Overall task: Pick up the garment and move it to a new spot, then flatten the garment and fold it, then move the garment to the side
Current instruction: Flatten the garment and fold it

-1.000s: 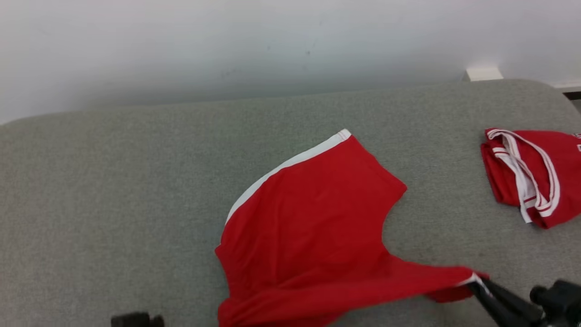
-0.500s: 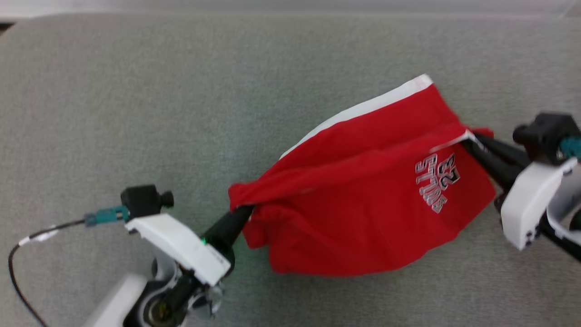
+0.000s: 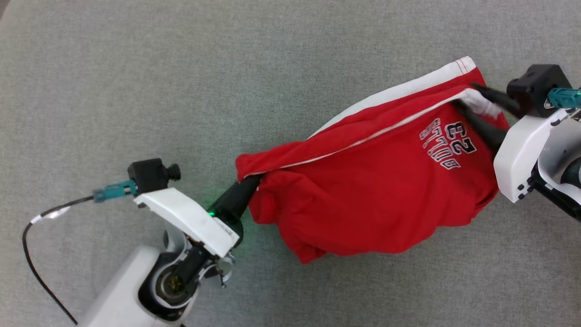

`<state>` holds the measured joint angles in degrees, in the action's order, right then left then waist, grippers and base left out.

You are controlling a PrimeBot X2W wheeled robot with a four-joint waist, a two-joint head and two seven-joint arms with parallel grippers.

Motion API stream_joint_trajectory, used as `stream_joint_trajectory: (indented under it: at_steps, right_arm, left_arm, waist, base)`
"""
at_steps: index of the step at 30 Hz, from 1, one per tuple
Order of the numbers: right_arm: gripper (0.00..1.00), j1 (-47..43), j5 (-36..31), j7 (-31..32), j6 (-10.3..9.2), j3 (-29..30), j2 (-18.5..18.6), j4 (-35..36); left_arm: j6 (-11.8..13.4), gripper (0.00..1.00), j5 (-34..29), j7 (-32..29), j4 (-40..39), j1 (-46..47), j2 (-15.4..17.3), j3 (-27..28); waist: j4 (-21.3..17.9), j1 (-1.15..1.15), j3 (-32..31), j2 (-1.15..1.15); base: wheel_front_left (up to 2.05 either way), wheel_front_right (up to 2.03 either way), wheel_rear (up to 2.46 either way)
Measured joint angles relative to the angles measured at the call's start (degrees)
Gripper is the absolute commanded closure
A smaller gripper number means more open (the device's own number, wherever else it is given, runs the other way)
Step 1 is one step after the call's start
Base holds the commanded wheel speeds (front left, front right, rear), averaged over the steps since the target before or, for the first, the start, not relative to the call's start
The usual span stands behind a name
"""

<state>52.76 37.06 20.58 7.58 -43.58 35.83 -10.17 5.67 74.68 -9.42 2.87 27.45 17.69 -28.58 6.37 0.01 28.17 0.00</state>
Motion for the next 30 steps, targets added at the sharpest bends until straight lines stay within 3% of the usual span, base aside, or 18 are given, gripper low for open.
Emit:
stream_joint_trajectory:
  at_steps: [8, 12, 15, 18, 23, 27, 30]
  right_arm:
    - [0.0, -0.89, 0.36, -7.83, 0.0, 2.09, -1.57, -5.06]
    - [0.0, -4.1, 1.65, -9.05, 0.0, 5.05, -1.77, -6.86]
    - [0.0, -6.23, 4.01, -8.13, 0.0, 8.2, -1.93, -7.6]
    - [0.0, -7.83, 6.53, -3.8, 0.0, 10.87, -1.7, -8.33]
    - [0.0, -9.47, 13.68, 7.5, -0.01, 16.91, -3.66, -10.33]
    - [0.0, -9.48, 15.52, 16.39, -0.01, 21.19, -6.38, -13.12]
    - [0.0, -9.12, 15.28, 21.18, -0.02, 24.52, -8.5, -14.32]
  left_arm:
    - [1.78, 0.0, -2.56, 2.47, -1.37, -2.93, 0.79, -0.66]
    - [2.47, 0.0, -7.92, 5.95, -3.34, -5.18, 2.88, -2.07]
    - [3.64, 0.0, -15.45, 11.84, -4.93, -6.36, 5.2, -2.81]
    - [5.86, 0.0, -23.99, 18.09, -5.84, -6.65, 7.44, -3.6]
    - [8.51, 0.0, -31.15, 23.43, -7.13, -7.77, 6.77, -2.93]
    - [8.89, 0.0, -35.88, 24.24, -7.42, -8.58, 5.41, -1.33]
    - [7.65, 0.0, -40.54, 24.42, -8.31, -9.82, 3.22, 0.23]
  waist:
    - [-0.6, 0.0, -1.33, 0.0]
    - [-1.04, 0.0, -2.25, 0.0]
    - [-1.16, 0.0, -3.17, 0.0]
    - [-0.94, -0.01, -4.09, 0.0]
    - [0.36, -0.01, -4.55, 0.0]
    - [1.63, -0.01, -4.17, 0.0]
    - [2.78, -0.01, -3.91, 0.0]
  base:
    - [0.0, 0.0, 0.0]
    - [0.0, 0.0, 0.0]
    - [0.0, 0.0, 0.0]
    - [0.0, 0.0, 0.0]
    - [0.0, 0.0, 0.0]
    - [0.0, 0.0, 0.0]
    - [0.0, 0.0, 0.0]
